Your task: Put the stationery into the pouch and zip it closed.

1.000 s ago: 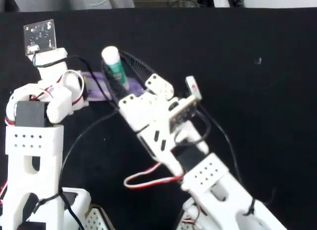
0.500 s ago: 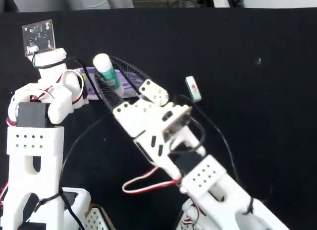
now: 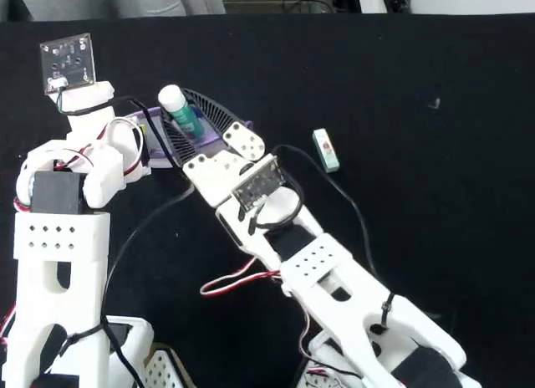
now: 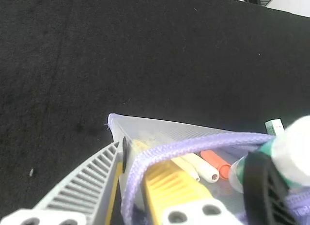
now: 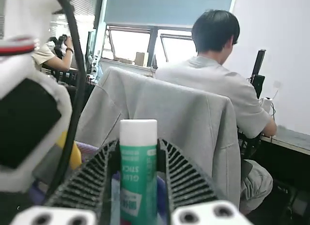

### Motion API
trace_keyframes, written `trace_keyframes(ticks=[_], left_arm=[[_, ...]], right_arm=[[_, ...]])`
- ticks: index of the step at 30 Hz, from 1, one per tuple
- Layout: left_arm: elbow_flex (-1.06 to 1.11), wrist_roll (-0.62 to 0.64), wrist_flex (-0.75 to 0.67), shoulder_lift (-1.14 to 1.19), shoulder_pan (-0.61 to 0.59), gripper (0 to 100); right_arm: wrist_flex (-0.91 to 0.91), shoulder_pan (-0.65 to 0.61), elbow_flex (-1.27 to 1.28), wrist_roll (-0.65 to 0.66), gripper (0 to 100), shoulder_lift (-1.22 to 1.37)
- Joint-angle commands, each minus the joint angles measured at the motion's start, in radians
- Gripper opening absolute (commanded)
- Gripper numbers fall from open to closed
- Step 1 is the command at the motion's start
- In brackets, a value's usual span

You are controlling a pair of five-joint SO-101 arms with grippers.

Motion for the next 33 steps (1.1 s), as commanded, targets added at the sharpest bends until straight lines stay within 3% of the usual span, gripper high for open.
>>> trace_keyframes(ticks=[1,6,10,12,16,27,33], left_arm=[[0.016,-0.005,-0.006,0.018,0.010,3],[0.016,-0.006,-0.009,0.015,0.010,3],[0.015,-0.006,-0.009,0.017,-0.015,3],[0.010,-0.006,-0.012,0.018,-0.039,3],[-0.007,-0.008,-0.017,0.020,-0.096,3],[-0.044,-0.061,-0.017,0.021,-0.185,3],[-0.045,0.087,-0.008,0.012,-0.137,3]], right_arm=[[-0.023,0.046,0.005,0.015,1.1,-0.016],[-0.011,0.046,0.041,0.017,2.4,-0.097],[0.146,0.048,-0.007,0.020,16.7,-0.148],[0.258,0.048,-0.065,0.081,19.6,-0.162],[0.465,0.048,-0.182,0.236,15.4,-0.168],[0.654,0.095,-0.305,0.247,12.0,-0.228],[0.862,0.187,-0.415,0.242,12.0,-0.433]])
